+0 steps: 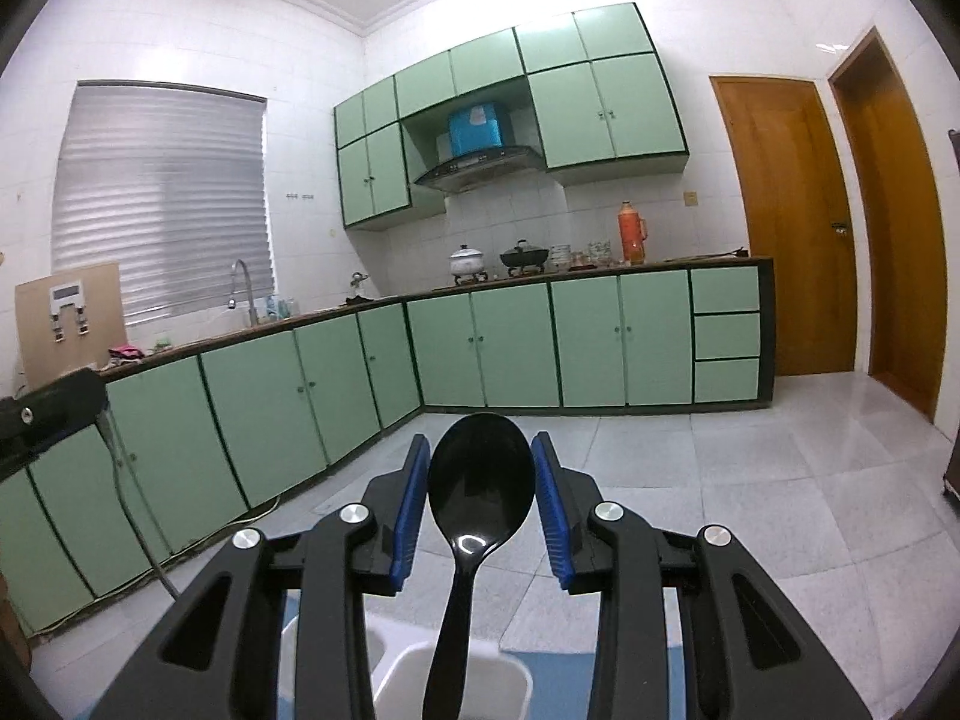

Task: Organize utensils

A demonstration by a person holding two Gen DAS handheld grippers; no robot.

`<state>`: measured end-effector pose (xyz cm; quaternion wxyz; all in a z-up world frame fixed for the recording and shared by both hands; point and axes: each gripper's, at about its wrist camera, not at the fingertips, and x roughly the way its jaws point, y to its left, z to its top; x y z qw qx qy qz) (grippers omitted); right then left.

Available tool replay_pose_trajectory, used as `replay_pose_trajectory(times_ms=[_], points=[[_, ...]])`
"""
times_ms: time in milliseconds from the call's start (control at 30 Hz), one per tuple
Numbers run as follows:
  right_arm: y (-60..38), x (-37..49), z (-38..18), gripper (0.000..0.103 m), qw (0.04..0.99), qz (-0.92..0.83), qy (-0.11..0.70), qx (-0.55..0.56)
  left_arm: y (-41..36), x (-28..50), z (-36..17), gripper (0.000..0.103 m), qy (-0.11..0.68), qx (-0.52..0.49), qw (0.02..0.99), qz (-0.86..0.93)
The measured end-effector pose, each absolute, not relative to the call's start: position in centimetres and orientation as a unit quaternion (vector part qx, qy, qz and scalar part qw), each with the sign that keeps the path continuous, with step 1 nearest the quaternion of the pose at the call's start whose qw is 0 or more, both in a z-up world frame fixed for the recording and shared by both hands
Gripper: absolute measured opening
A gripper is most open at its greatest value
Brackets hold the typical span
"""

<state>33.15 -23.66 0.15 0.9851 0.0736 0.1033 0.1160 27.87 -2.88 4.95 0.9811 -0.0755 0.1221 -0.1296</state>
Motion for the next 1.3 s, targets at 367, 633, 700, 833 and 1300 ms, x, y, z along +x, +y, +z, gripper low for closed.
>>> replay_pose_trajectory(times_ms=[367,633,700,833,1300], points=[[-22.5,34.3,-5.2,0.035,0.981,0.116,0.146,0.049,-2.4,34.1,-2.9,0.030,0.201,-0.064,0.971,-0.114],[-23.0,31.7,-5.7,0.057,0.978,0.117,0.161,0.058,-1.3,30.7,-2.9,0.063,0.201,-0.057,0.972,-0.108],[-23.5,30.2,-5.7,0.066,0.977,0.106,0.171,0.063,-0.7,29.1,-2.9,0.070,0.202,-0.052,0.973,-0.099],[-24.9,25.9,-6.5,0.090,0.976,0.078,0.191,0.071,0.0,25.7,-3.8,0.087,0.220,-0.032,0.972,-0.082],[-26.4,11.7,-12.3,0.096,0.948,0.013,0.312,0.063,1.2,13.6,-12.1,0.090,0.353,0.015,0.933,-0.064]])
